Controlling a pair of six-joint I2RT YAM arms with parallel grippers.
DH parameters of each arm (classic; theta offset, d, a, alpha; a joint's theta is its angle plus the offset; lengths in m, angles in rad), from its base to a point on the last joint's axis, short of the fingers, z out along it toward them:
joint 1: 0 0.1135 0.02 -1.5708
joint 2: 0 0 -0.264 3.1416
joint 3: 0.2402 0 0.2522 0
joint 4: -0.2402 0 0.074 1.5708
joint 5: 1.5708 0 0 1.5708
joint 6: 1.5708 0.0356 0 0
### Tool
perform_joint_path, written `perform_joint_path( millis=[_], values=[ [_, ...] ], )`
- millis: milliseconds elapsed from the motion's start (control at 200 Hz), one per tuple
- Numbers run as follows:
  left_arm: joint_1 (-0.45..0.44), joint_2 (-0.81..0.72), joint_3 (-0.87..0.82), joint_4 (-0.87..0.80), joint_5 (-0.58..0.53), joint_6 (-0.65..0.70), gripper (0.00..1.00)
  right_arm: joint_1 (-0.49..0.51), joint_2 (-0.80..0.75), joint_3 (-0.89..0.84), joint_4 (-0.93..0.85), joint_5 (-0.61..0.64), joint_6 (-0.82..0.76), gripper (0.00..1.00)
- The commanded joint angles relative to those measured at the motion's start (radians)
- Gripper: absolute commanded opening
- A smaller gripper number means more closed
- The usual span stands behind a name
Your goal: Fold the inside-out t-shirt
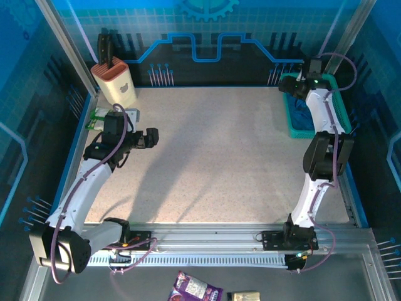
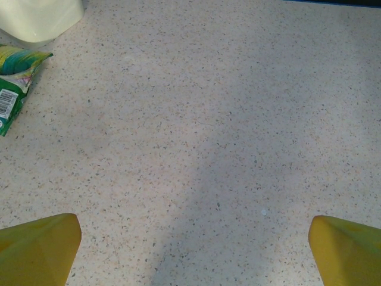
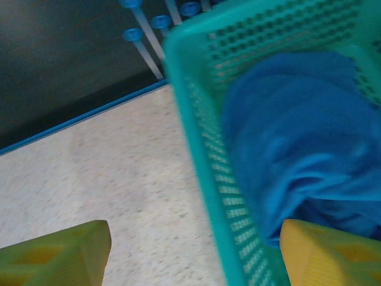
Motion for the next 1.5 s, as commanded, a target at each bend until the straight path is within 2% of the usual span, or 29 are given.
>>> perform_joint_path(
  millis=[0,195,330,415,510,575,795,1016,1221,1366,1491],
  values=[
    [-0.004,-0.016,0.038,-0.048,0.016,-0.035,0.99,-0.045,0.075,0.026,-0.03,0.042,0.091,0.76],
    [-0.005,-0.041,0.043,-0.064,0.071,-0.119,0.99,-0.084,0.205,0.09,-0.015,-0.003,0.134,0.72],
    [-0.007,-0.068,0.0,-0.024,0.114,-0.184,0.99,-0.091,0.264,0.121,0.022,-0.013,0.136,0.6],
    [-0.01,-0.091,-0.04,0.021,0.127,-0.225,0.99,-0.095,0.28,0.126,0.066,-0.044,0.147,0.45],
    [-0.015,-0.115,-0.091,0.082,0.136,-0.261,0.99,-0.093,0.279,0.135,0.084,-0.059,0.15,0.15],
    [-0.02,-0.125,-0.11,0.108,0.137,-0.27,0.99,-0.09,0.249,0.134,0.081,-0.06,0.138,0.0],
    [-0.036,-0.122,-0.097,0.122,0.135,-0.272,0.99,-0.045,-0.018,0.03,0.104,0.021,0.11,0.0],
    [-0.056,-0.113,-0.058,0.152,0.132,-0.271,0.99,0.054,-0.27,0.023,0.031,-0.012,0.07,0.0],
    [-0.074,-0.111,-0.029,0.165,0.097,-0.263,0.99,0.273,-0.429,0.079,-0.043,-0.036,0.024,0.0],
    [-0.089,-0.107,-0.026,0.187,0.076,-0.263,0.99,0.44,-0.48,0.115,-0.045,-0.081,0.037,0.0],
    [-0.105,-0.091,-0.013,0.189,0.071,-0.266,0.99,0.531,-0.49,0.122,-0.015,-0.161,0.07,0.0]
  ],
)
